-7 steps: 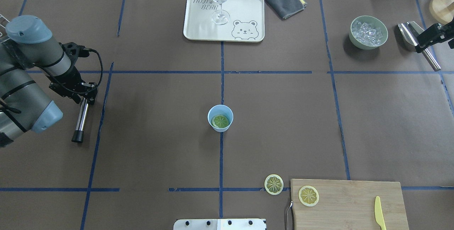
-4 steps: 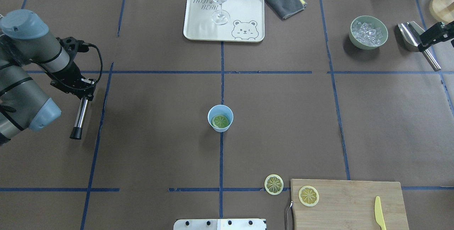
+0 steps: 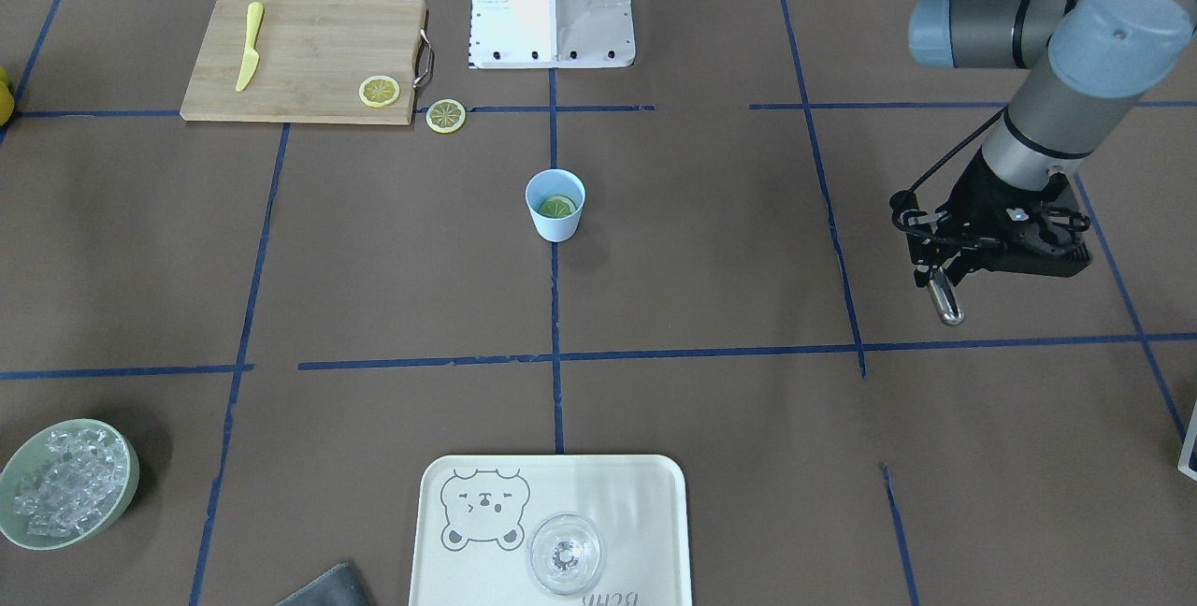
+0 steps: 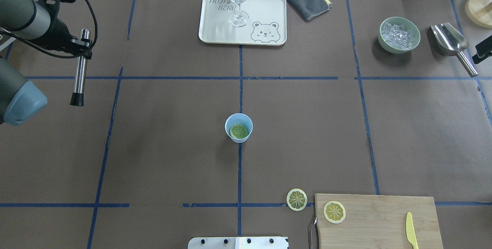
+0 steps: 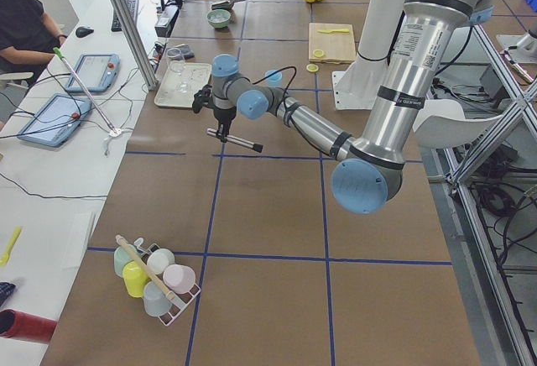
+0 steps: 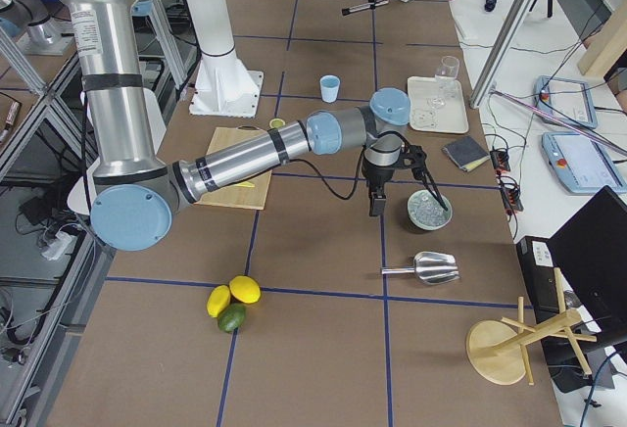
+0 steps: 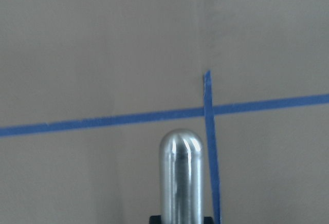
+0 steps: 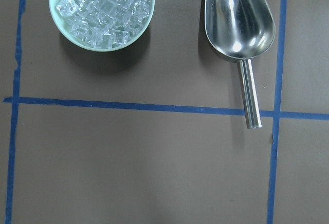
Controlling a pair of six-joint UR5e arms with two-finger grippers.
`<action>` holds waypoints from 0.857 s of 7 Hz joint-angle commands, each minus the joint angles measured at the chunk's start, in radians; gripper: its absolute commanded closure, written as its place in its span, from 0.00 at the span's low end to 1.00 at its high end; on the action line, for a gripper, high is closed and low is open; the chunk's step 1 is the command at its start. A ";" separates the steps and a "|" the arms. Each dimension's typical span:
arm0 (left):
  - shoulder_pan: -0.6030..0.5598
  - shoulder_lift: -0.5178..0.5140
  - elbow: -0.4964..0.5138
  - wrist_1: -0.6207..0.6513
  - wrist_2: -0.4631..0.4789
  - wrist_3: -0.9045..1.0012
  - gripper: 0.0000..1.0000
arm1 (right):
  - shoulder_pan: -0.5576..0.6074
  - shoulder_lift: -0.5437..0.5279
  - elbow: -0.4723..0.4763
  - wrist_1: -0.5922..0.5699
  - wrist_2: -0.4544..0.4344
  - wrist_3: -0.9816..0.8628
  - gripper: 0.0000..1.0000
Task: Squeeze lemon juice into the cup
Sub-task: 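Carry the upright muddler with the left gripper over the blue cup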
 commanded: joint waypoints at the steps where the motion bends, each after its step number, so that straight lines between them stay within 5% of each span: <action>1: 0.067 -0.048 -0.101 -0.004 0.247 -0.050 1.00 | 0.012 -0.033 0.018 0.000 0.018 -0.017 0.00; 2: 0.171 -0.051 -0.147 -0.004 0.400 -0.050 1.00 | 0.012 -0.040 0.019 0.000 0.024 -0.017 0.00; 3: 0.224 -0.094 -0.153 0.000 0.453 -0.043 1.00 | 0.015 -0.048 0.019 0.002 0.030 -0.020 0.00; 6: 0.311 -0.195 -0.184 -0.032 0.486 -0.072 1.00 | 0.073 -0.086 0.019 0.002 0.029 -0.123 0.00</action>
